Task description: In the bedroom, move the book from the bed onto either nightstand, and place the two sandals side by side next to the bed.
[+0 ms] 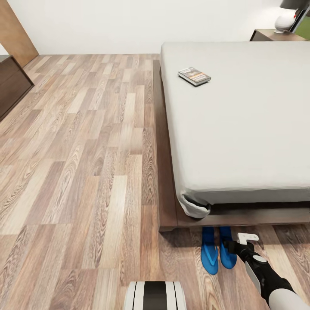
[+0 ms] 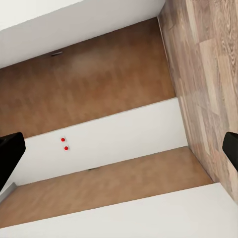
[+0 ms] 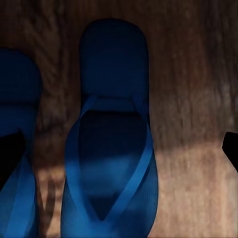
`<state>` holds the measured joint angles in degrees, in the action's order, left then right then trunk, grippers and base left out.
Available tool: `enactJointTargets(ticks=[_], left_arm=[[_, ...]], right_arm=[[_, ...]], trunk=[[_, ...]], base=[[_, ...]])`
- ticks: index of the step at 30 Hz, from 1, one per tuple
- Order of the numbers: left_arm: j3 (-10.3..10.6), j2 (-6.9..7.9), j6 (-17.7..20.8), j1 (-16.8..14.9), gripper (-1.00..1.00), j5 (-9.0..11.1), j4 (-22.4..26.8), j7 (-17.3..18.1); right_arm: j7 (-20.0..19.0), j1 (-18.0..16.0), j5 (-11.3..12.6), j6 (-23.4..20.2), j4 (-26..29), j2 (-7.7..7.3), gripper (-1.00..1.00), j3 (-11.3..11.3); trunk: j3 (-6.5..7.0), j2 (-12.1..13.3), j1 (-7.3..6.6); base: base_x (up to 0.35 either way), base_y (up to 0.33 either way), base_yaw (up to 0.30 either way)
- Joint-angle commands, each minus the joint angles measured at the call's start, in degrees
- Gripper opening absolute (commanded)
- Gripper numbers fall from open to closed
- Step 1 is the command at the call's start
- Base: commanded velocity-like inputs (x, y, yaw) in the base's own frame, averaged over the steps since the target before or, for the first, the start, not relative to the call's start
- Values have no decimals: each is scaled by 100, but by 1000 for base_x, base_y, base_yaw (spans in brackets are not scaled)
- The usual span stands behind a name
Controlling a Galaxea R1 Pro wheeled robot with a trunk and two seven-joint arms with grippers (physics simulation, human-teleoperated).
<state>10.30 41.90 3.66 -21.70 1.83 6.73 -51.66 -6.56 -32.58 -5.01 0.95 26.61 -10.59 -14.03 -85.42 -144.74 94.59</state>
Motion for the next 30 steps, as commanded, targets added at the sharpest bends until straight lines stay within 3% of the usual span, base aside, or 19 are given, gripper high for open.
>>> enactJointTargets(ticks=[1,4,11,19,26,30], left_arm=[[43,2,39,-1,100,19,3,-20],[43,2,39,-1,100,19,3,-20],[43,2,39,-1,100,18,3,-19],[43,2,39,-1,100,19,3,-16],[43,2,39,-1,100,18,3,-8],[43,2,34,-1,100,19,3,-5]], right_arm=[[-46,-3,-53,10,-2,5,100,-48],[-47,-3,-53,10,-4,2,100,-48],[-47,-2,-50,10,-29,-2,100,-48],[-47,-3,-58,10,-247,-14,100,-48],[-49,-3,-60,10,-345,-14,100,-36],[-52,-3,-59,10,-373,-18,100,-29]], trunk=[[-3,-1,-1],[-3,-1,-1],[152,8,-19],[152,8,-19],[307,17,-37],[307,17,-37]], base=[[0,0,0],[0,0,0],[0,0,0],[0,0,0],[0,0,0],[0,0,0]])
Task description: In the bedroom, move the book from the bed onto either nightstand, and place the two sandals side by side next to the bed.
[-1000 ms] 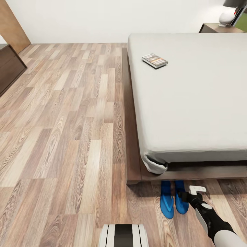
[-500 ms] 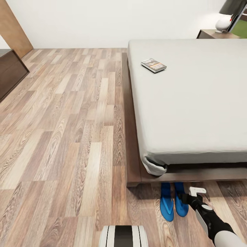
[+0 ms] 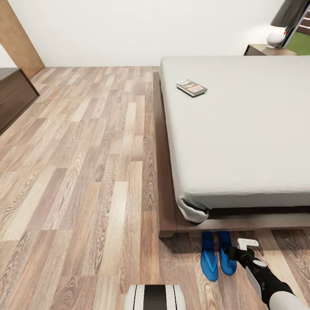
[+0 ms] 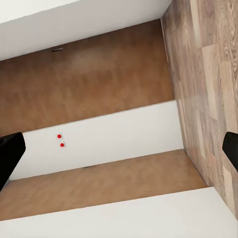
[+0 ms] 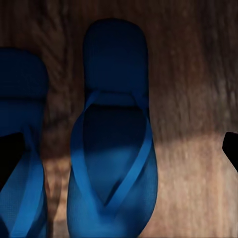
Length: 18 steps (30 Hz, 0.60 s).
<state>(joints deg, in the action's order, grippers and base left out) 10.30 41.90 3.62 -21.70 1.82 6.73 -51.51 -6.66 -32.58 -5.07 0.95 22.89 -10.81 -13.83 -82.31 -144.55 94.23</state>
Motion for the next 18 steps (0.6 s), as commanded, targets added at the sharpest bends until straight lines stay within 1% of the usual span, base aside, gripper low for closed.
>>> enactJointTargets(ticks=[1,9,14,18], left_arm=[[42,2,37,-1,100,19,3,-18],[42,2,35,-1,100,19,3,-4],[42,2,34,-1,100,19,3,-1],[42,2,34,-1,100,20,3,0]], right_arm=[[-43,-3,-54,10,-9,1,100,-47],[-45,-3,-55,14,-116,-10,100,-42],[-50,-2,-55,17,-194,-20,100,-41],[-51,0,-56,18,-260,-49,100,-39]], trunk=[[-3,-1,-1],[-3,-1,-1],[108,5,-14],[108,5,-14]], base=[[0,0,0],[0,0,0],[0,0,0],[0,0,0]])
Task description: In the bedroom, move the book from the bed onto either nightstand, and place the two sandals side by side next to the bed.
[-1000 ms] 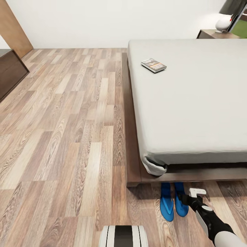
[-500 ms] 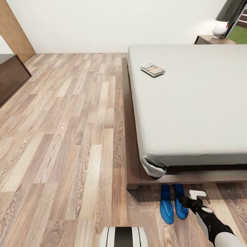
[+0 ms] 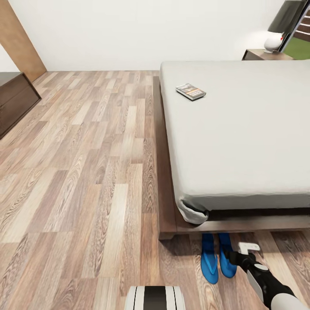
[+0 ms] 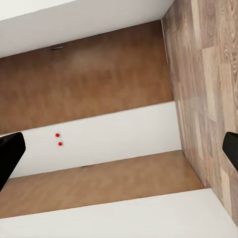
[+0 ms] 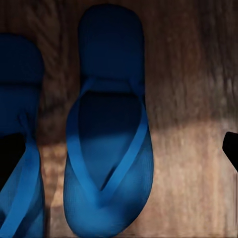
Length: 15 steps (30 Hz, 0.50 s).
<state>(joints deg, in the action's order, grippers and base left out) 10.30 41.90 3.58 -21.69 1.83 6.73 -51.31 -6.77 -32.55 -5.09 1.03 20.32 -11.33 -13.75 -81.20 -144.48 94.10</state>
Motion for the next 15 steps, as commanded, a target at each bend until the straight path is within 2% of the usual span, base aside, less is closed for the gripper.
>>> enactJointTargets(ticks=[1,12,15], left_arm=[[42,2,38,-1,100,19,3,-20],[42,2,38,-1,100,19,3,-19],[42,2,38,-1,100,19,3,-19]], right_arm=[[-40,-2,-54,11,-32,-12,100,-48],[-41,1,-54,16,-296,-147,100,-43],[-40,2,-54,18,-356,-188,100,-42]], trunk=[[-3,-1,-1],[-3,-1,-1],[63,3,-9]], base=[[0,0,0],[0,0,0],[0,0,0]])
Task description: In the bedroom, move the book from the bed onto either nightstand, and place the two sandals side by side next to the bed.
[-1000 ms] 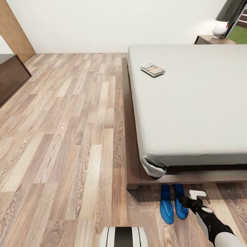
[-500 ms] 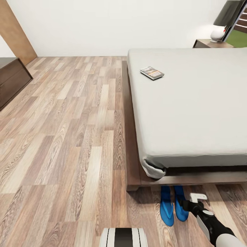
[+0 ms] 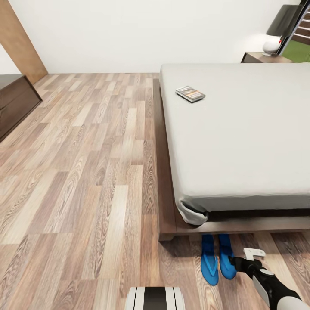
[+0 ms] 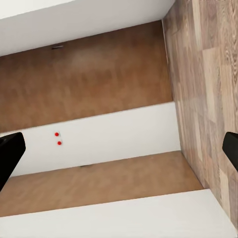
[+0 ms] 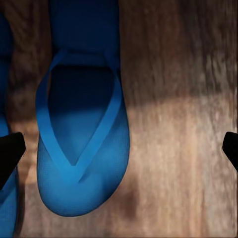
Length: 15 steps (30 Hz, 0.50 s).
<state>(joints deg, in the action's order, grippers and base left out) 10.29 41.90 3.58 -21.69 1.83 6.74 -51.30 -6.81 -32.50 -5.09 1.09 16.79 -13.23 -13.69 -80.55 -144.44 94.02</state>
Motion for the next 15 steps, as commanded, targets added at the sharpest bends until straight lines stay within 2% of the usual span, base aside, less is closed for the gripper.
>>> enactJointTargets(ticks=[1,3,11,15], left_arm=[[43,2,38,-1,100,19,3,-20],[43,2,38,-1,100,19,3,-20],[43,2,38,-1,100,14,3,-20],[43,2,38,-1,100,14,3,-17]], right_arm=[[-36,-2,-54,12,-27,-19,100,-48],[-35,-2,-54,11,-50,-37,100,-47],[-34,7,-54,13,-166,-93,100,-48],[-31,11,-57,18,-246,-107,100,-50]], trunk=[[20,0,-3],[64,3,-8],[64,3,-8],[152,8,-19]], base=[[0,0,0],[0,0,0],[0,0,0],[0,0,0]])
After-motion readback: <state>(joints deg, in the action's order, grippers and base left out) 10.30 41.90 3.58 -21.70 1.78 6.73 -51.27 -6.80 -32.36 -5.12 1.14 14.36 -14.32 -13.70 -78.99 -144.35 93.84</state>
